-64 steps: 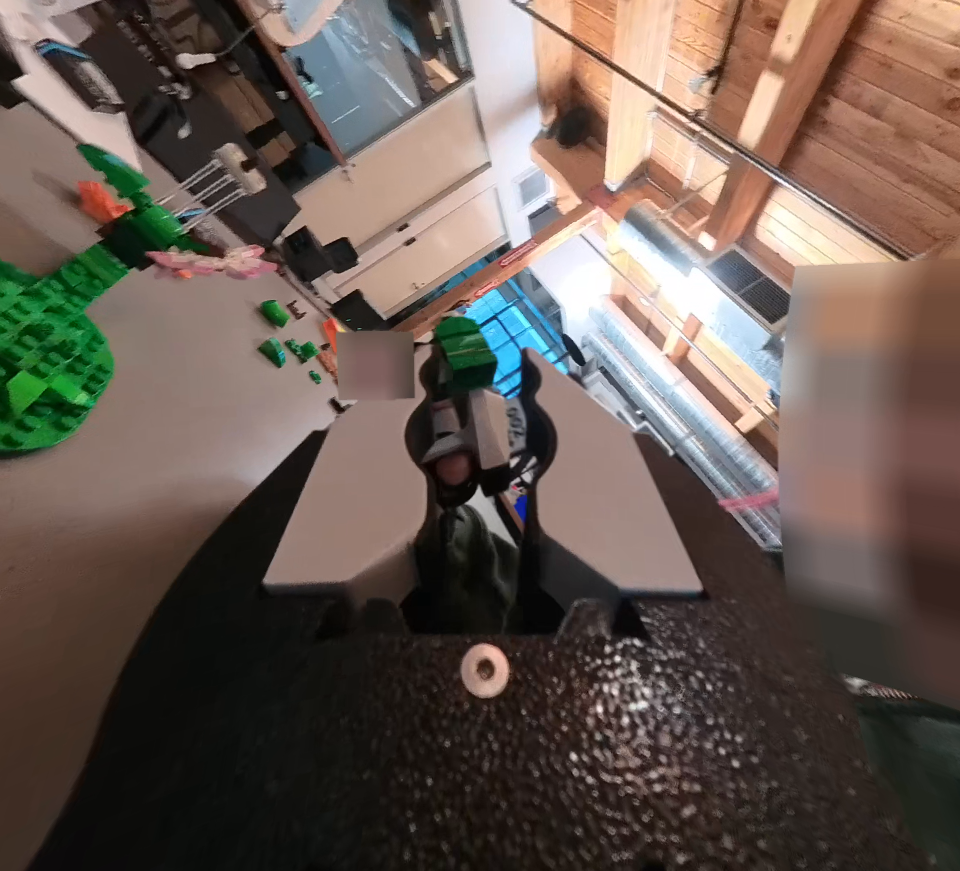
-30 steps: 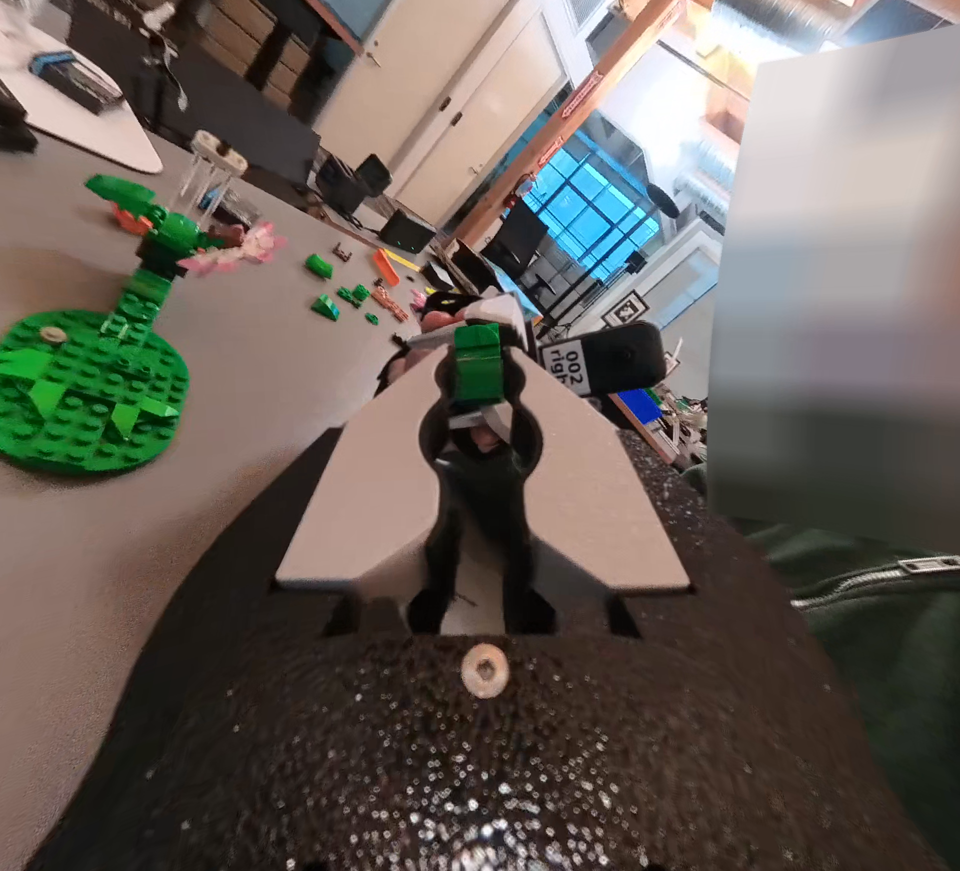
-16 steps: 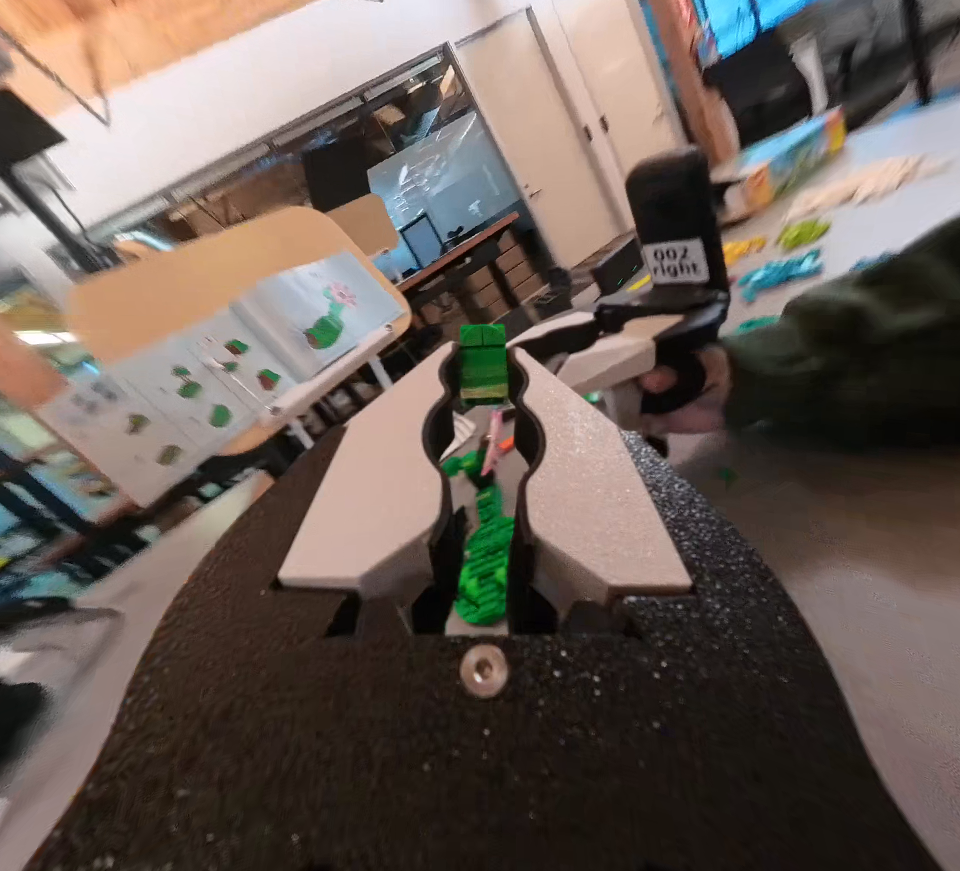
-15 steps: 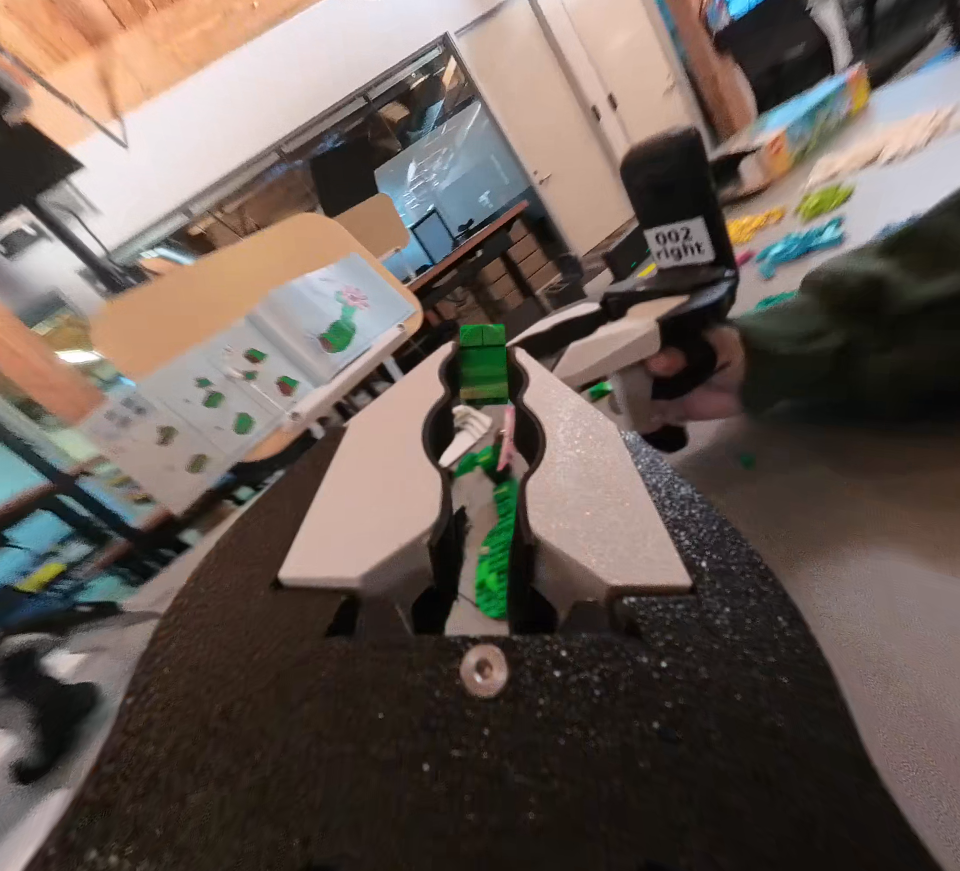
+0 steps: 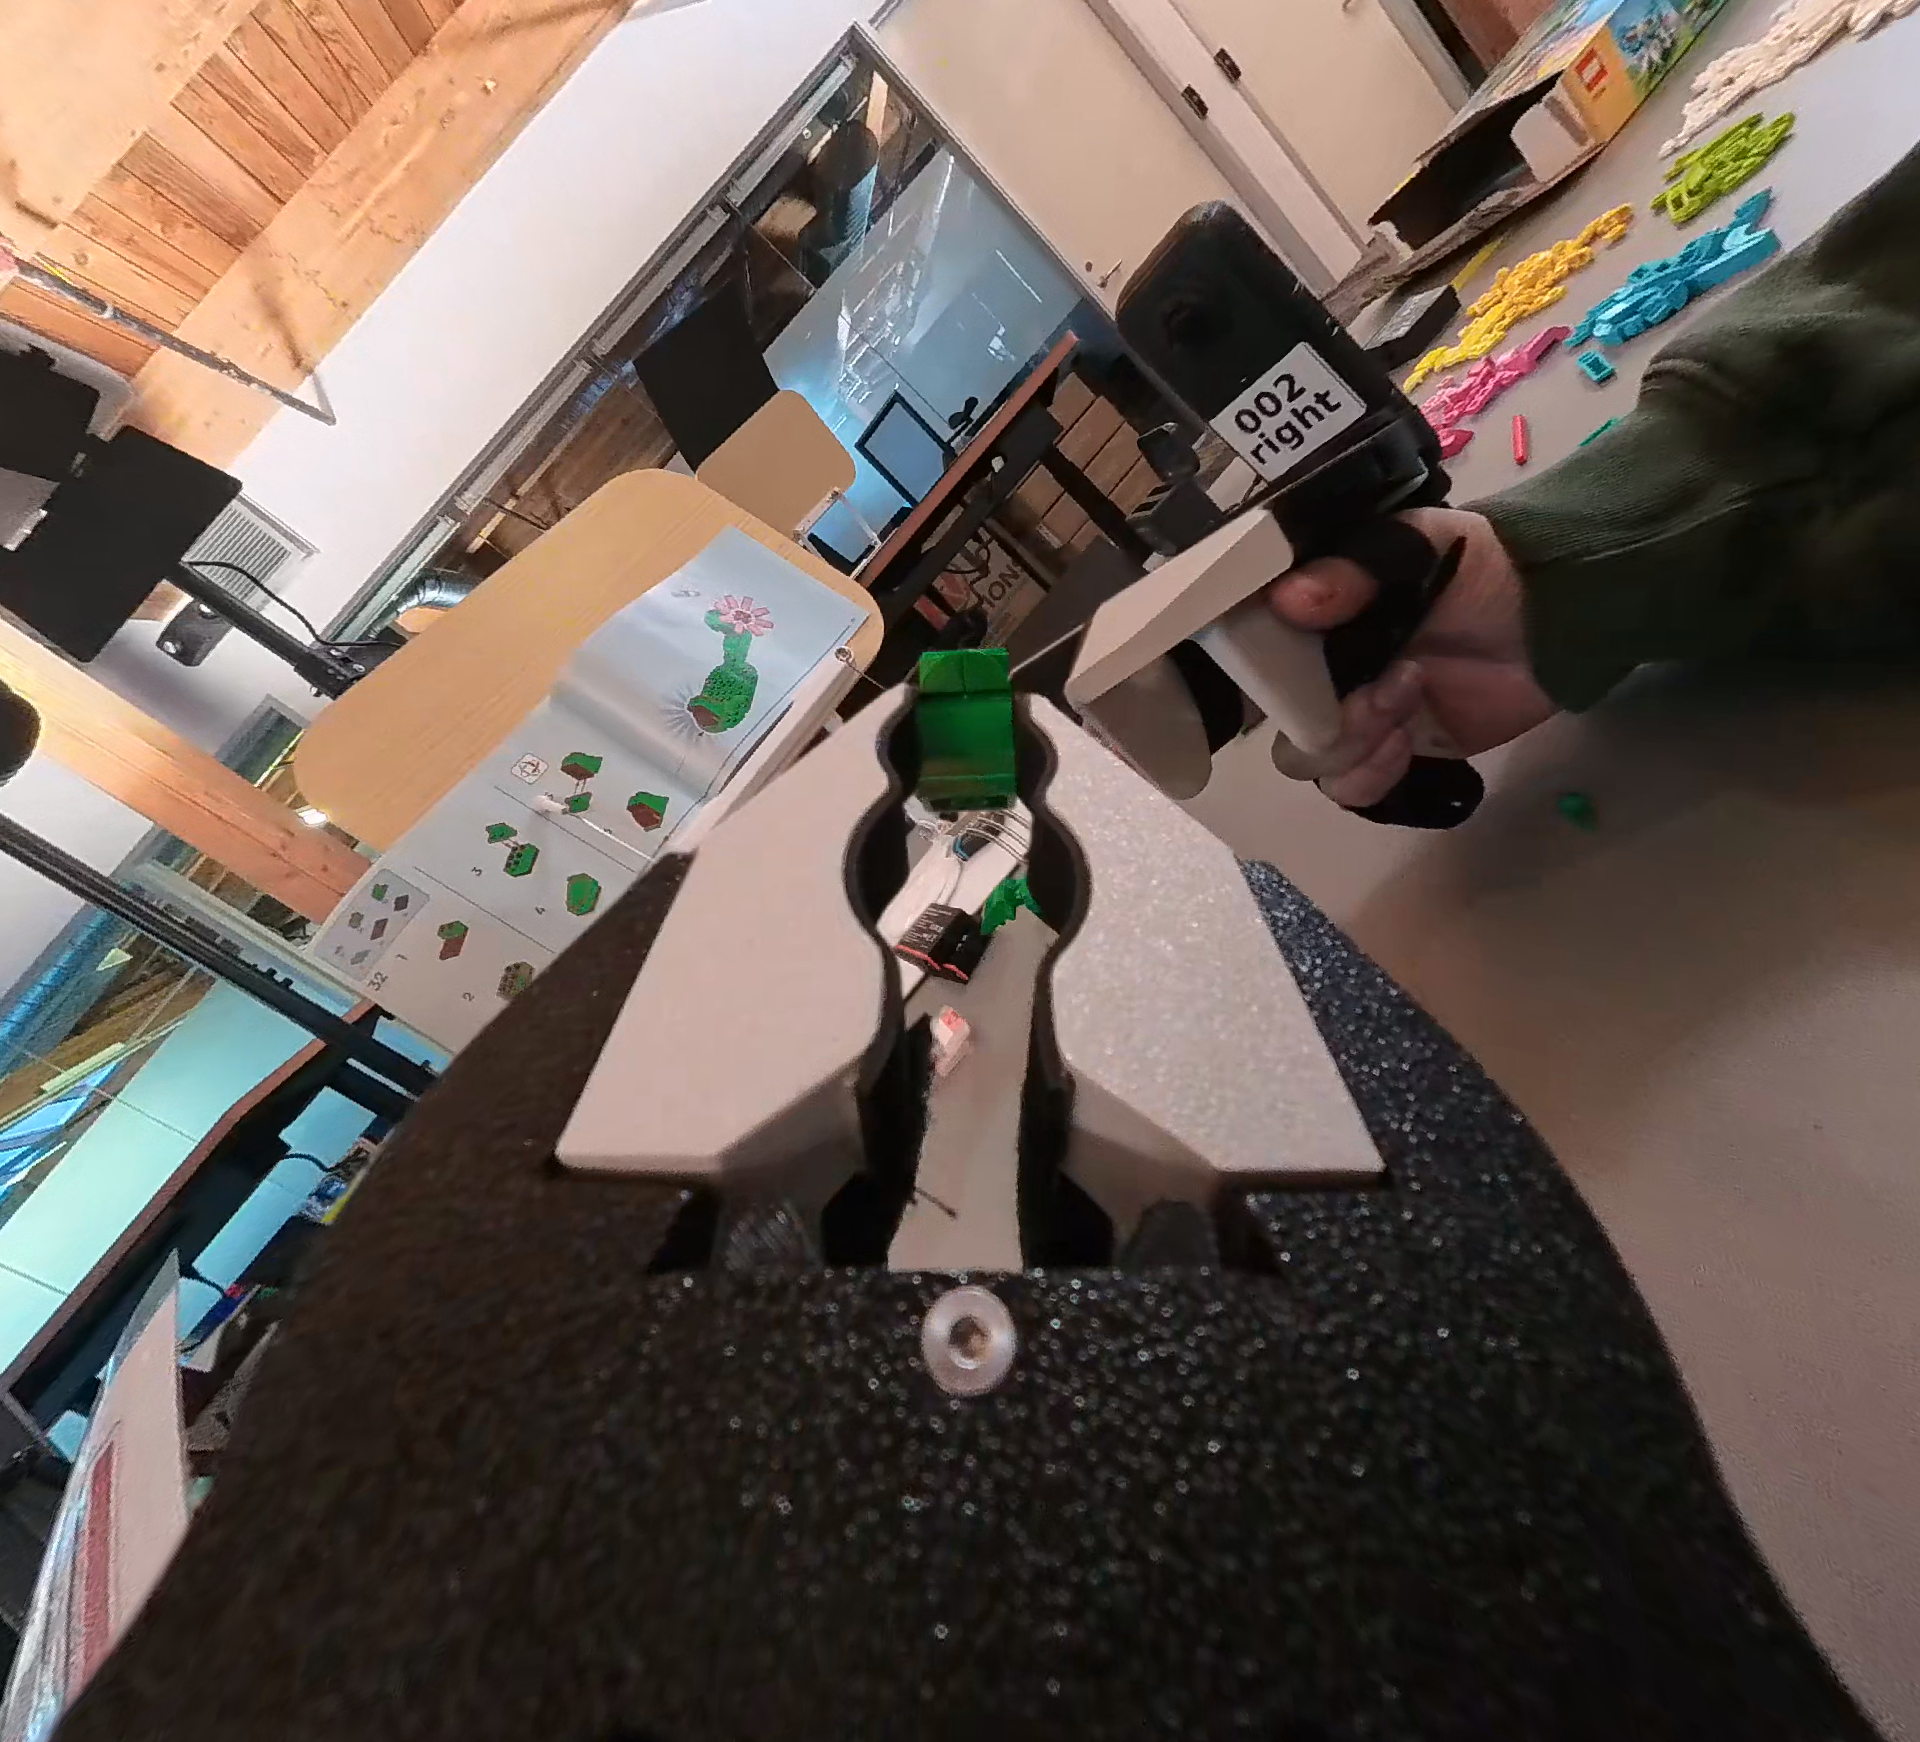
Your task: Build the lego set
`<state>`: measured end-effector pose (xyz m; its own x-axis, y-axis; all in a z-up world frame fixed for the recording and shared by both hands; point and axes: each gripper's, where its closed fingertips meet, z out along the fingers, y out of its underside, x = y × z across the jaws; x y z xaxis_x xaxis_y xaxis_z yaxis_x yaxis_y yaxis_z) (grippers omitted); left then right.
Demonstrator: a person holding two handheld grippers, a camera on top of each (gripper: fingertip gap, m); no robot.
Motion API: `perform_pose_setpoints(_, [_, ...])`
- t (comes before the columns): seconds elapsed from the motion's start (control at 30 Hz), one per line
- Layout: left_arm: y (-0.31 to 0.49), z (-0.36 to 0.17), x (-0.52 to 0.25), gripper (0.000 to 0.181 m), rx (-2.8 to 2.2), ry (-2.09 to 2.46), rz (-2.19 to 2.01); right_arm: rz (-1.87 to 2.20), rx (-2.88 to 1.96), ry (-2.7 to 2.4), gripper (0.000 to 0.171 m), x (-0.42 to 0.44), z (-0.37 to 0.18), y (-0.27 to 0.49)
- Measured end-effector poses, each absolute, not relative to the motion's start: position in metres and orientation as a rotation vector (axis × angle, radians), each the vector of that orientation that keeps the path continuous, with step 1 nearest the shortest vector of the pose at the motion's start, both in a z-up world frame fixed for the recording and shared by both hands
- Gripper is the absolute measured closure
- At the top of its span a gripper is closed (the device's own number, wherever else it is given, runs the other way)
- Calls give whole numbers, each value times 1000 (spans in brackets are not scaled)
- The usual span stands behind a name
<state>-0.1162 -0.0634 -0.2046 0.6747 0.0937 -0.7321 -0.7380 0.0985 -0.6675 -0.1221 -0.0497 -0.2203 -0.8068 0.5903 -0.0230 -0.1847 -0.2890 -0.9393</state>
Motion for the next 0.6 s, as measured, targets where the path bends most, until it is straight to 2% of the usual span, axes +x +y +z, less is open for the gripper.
perform_pose_setpoints(0.6, [-64, -206, -123, 167, -1377, 515, 560, 2131, -541, -1496, 143, -125, -224, -49])
